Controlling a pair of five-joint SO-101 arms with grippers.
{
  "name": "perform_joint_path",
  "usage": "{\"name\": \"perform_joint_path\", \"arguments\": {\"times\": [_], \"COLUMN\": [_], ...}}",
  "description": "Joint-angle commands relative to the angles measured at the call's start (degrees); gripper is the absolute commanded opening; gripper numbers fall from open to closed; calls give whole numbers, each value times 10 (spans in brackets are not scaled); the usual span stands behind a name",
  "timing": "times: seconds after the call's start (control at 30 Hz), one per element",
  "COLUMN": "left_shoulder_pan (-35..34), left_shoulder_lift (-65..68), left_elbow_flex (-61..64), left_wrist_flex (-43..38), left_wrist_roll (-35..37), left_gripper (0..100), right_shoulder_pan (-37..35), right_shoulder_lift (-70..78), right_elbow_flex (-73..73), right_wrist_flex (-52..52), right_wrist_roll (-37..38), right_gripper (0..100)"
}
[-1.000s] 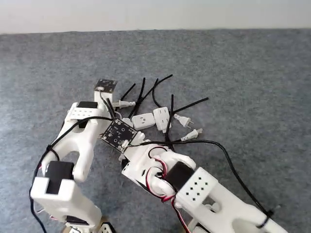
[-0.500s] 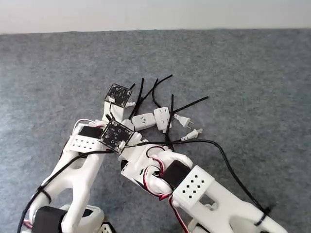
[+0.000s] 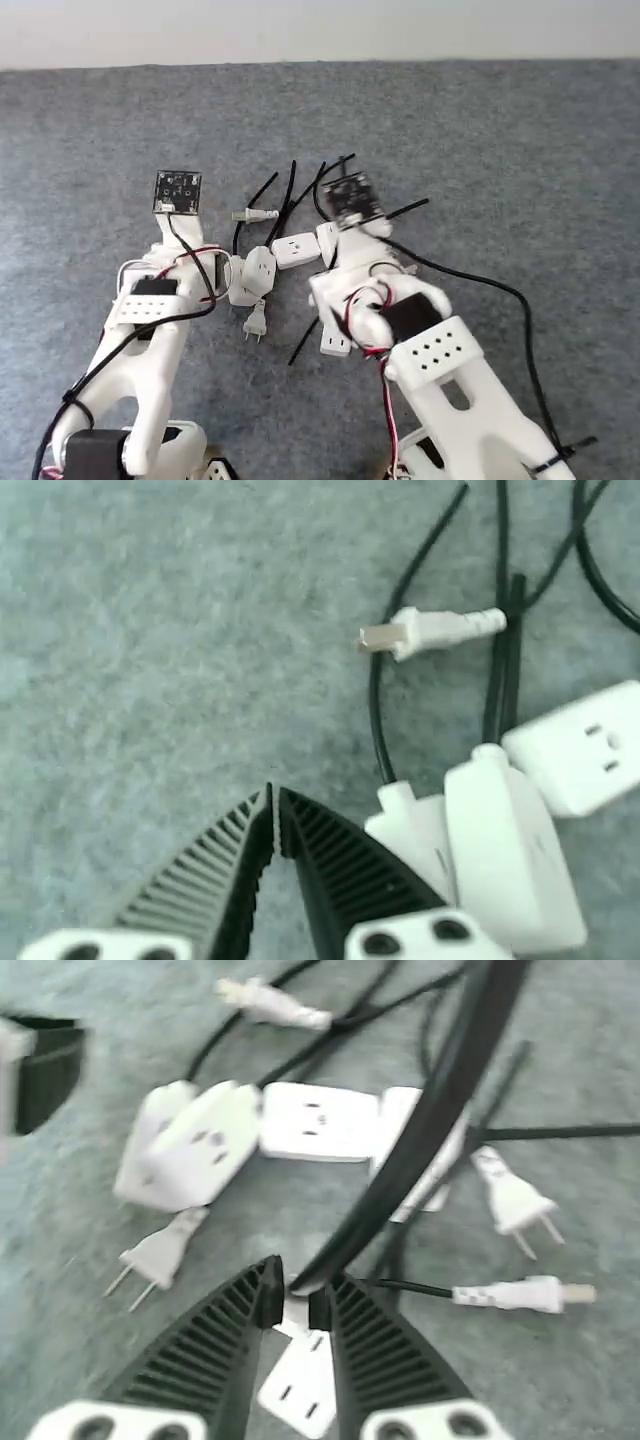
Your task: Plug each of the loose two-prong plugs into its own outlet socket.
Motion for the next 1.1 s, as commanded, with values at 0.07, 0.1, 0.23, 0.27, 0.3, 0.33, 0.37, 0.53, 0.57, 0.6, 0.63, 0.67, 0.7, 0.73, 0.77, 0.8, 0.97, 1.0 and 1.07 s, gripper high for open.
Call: {"name": "perform_joint_path", "arguments": {"times": [0.07, 0.1, 0.23, 0.27, 0.3, 0.33, 0.37, 0.53, 0.57, 0.6, 0.63, 0.67, 0.7, 0.73, 0.77, 0.8, 0.97, 1.0, 1.07], "left_shoulder_pan": [-7, -7, -6, -6, -6, -5, -5, -4, -4, -4, -4, -4, -4, -4, -4, -4, -4, -4, -4], "left_shoulder_lift": [-21, -21, -21, -21, -21, -21, -21, -21, -21, -21, -21, -21, -21, -21, -21, -21, -21, -21, -21], "left_elbow_flex": [1, 7, 24, 25, 25, 25, 25, 25, 25, 25, 25, 25, 25, 25, 25, 25, 25, 25, 25], "left_wrist_flex": [-67, -75, -105, -106, -106, -106, -106, -106, -106, -106, -106, -106, -106, -106, -106, -106, -106, -106, -106], "left_wrist_roll": [5, 5, 5, 5, 5, 5, 5, 4, 4, 4, 4, 4, 4, 4, 3, 3, 3, 3, 3], "left_gripper": [13, 13, 13, 13, 13, 13, 13, 13, 13, 13, 13, 13, 13, 13, 13, 13, 13, 13, 13], "right_shoulder_pan": [27, 27, 28, 29, 37, 47, 55, 70, 71, 71, 71, 70, 69, 67, 67, 67, 66, 63, 47], "right_shoulder_lift": [1, 1, 1, 1, 1, 1, 1, 0, -3, -6, -7, -12, -19, -29, -41, -54, -97, -97, -97], "right_elbow_flex": [4, 5, 9, 10, 15, 19, 25, 45, 49, 53, 54, 54, 55, 56, 60, 63, 93, 95, 98], "right_wrist_flex": [-40, -43, -42, -38, -38, -39, -40, -33, -31, -30, -29, -29, -29, -27, -22, -19, -24, -24, -24], "right_wrist_roll": [-8, -8, -8, -8, -8, -7, -5, 11, 12, 14, 14, 14, 14, 14, 13, 13, 15, 15, 16], "right_gripper": [8, 8, 8, 8, 8, 8, 7, 7, 7, 7, 7, 7, 7, 7, 7, 7, 7, 7, 7]}}
